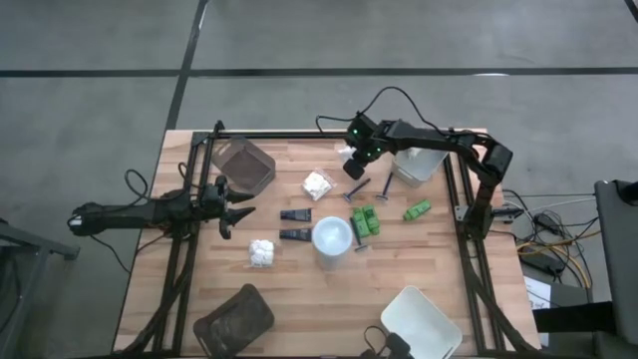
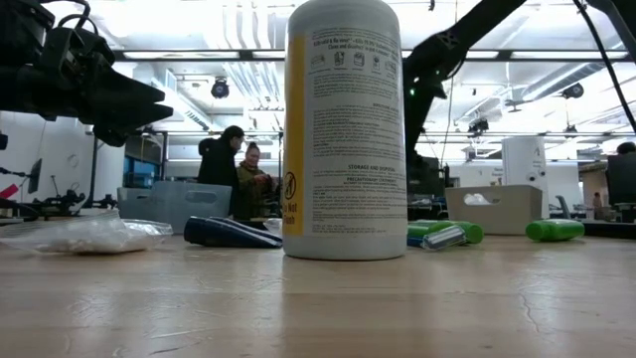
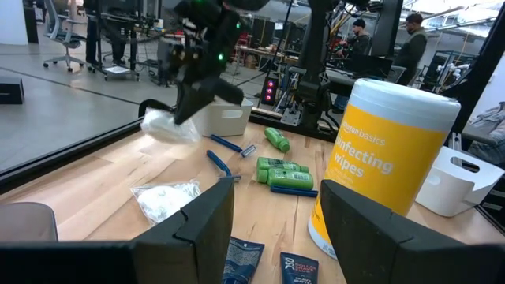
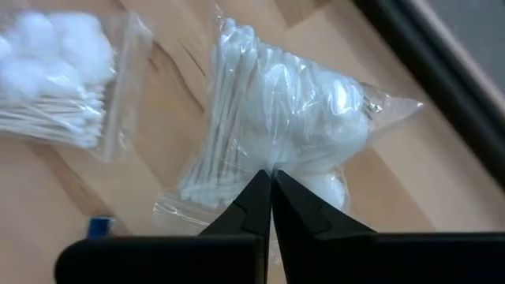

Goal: Pick & Place Travel size toiletries
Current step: Put the white cotton pack into the gray bin

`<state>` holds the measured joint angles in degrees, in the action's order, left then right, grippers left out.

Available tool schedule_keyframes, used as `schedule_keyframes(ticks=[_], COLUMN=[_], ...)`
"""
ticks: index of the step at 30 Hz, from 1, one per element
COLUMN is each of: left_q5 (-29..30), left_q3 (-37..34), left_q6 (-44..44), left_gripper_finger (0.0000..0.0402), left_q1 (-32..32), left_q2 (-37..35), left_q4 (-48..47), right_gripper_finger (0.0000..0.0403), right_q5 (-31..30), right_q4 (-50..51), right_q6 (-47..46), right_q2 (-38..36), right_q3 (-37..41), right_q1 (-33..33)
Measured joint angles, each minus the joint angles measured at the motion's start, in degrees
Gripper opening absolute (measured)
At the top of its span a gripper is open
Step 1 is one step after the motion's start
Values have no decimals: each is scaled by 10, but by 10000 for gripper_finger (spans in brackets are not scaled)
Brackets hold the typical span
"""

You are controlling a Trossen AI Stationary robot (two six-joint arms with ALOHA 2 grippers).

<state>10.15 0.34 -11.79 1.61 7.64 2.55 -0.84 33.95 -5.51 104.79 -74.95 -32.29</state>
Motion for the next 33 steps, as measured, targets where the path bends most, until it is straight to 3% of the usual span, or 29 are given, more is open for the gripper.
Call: schedule_keyframes(ticks=[17,33], left_q5=[0,0], left_q3=[0,0], left_q6=[0,0], left_gripper_finger=[195,195], left_q1=[0,0], left_q2=[0,0], left_q4=[0,0], right_gripper_finger=[8,8], right_q5=[3,-7], right_q4=[0,34], right_q6=[34,69], right_q2=[-162,-240], right_q3=[-8,3], right_q1=[-1,-34])
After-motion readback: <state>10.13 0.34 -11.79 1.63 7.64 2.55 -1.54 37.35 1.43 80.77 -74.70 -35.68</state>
